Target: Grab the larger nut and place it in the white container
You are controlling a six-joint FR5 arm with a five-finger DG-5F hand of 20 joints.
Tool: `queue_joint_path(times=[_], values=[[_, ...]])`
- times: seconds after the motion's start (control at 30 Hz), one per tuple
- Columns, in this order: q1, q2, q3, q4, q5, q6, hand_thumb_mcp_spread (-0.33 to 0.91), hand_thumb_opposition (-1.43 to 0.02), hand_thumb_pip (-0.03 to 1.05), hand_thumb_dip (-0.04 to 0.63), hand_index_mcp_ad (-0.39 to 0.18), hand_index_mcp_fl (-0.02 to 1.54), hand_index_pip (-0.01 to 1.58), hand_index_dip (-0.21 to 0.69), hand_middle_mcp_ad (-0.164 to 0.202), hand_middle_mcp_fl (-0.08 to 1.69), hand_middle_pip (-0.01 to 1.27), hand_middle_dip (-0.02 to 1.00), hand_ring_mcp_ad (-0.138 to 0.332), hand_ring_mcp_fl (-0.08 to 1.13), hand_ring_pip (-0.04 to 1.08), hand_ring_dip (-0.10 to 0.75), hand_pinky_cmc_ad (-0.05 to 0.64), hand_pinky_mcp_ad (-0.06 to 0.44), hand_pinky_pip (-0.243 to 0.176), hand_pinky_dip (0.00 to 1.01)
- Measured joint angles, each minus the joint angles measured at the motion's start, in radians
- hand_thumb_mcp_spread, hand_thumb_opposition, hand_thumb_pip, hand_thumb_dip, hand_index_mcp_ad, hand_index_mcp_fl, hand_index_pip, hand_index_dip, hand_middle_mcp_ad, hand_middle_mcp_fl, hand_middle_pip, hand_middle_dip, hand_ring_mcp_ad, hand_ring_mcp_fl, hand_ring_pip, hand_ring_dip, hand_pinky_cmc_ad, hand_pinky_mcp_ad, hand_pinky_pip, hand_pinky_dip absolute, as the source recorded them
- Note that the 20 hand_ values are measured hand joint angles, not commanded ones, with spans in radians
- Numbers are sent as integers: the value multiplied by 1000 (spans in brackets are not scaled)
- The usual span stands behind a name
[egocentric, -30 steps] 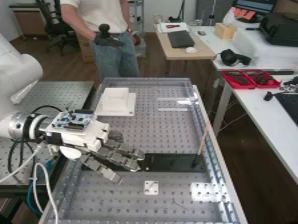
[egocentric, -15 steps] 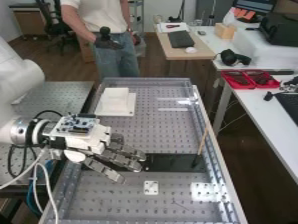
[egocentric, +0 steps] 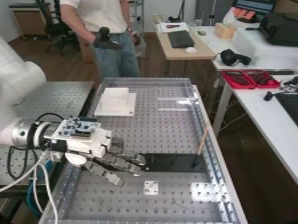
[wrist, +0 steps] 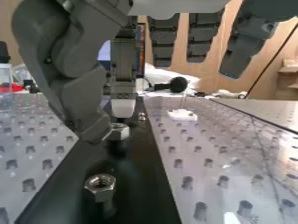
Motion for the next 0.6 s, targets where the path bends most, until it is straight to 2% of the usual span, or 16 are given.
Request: queue_joint_path(times=[0.13, 0.6], values=[[-5, 1, -2, 2, -9, -2, 354, -867, 768, 241, -120, 3, 1548, 187, 79, 2, 134, 192, 162, 0, 98, 86, 365, 295, -91, 400], [-23, 4, 2, -10, -28, -15, 354, -864, 768, 241, -119, 3, 1548, 187, 80, 2, 134, 188, 154, 0, 101, 86, 363, 295, -91, 400]])
